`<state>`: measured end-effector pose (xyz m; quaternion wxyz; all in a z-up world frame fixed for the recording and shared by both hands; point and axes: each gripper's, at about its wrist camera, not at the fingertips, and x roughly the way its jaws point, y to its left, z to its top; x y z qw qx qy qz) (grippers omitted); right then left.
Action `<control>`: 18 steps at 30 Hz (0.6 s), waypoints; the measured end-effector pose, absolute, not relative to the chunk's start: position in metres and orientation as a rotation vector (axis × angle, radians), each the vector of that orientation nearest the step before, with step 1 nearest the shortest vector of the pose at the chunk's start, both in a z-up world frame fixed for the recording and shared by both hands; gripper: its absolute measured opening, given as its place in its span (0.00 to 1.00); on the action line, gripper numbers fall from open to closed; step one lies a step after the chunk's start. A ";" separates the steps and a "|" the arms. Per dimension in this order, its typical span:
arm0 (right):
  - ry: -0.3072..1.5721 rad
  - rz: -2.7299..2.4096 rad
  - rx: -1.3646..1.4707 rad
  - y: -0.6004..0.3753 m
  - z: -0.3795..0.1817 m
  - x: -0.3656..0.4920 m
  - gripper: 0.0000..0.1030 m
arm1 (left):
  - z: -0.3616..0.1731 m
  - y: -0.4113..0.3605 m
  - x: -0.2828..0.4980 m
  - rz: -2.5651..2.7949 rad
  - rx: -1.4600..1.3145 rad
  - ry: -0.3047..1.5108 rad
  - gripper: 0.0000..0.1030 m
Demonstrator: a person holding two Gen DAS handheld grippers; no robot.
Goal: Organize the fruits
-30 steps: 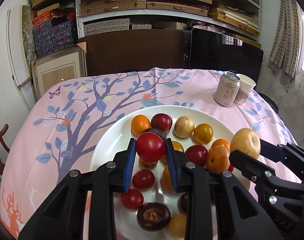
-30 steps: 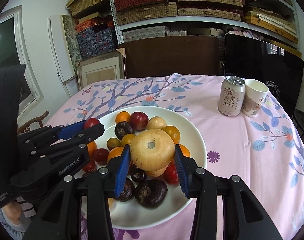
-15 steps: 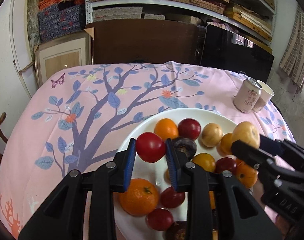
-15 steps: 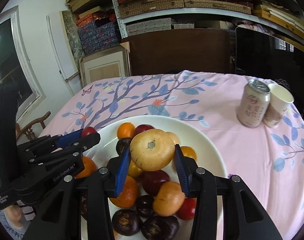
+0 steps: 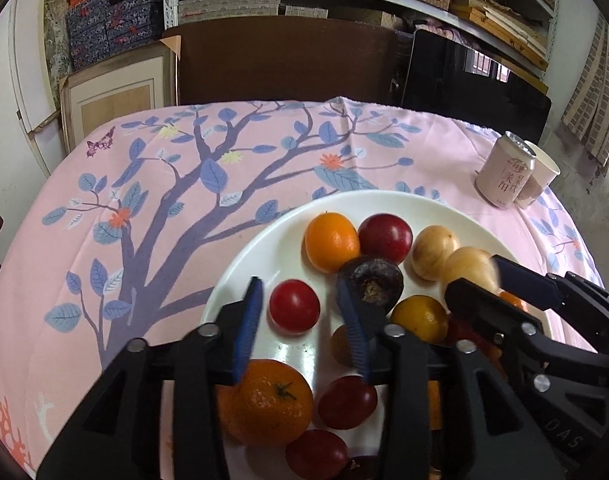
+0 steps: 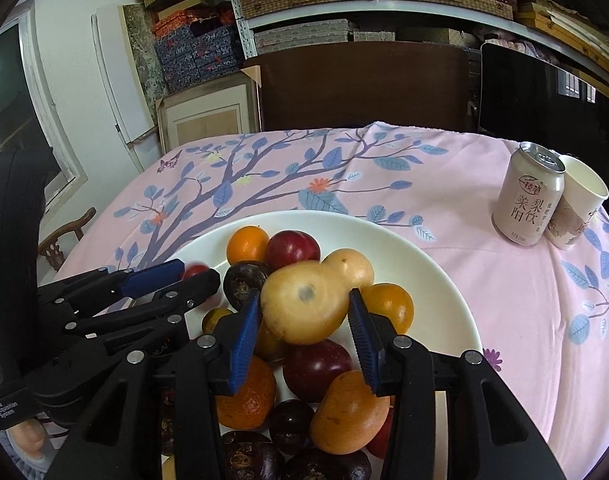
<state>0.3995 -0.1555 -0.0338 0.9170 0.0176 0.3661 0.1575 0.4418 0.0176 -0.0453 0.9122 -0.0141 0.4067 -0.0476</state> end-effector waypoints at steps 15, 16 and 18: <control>0.656 0.314 0.094 -0.177 0.009 0.360 0.50 | -0.007 0.021 0.395 -0.074 -0.045 0.761 0.62; 0.652 0.314 0.097 -0.179 0.012 0.355 0.50 | -0.004 0.021 0.386 -0.069 -0.041 0.752 0.64; 0.637 0.310 0.100 -0.182 0.019 0.339 0.51 | 0.002 0.021 0.369 -0.064 -0.033 0.739 0.66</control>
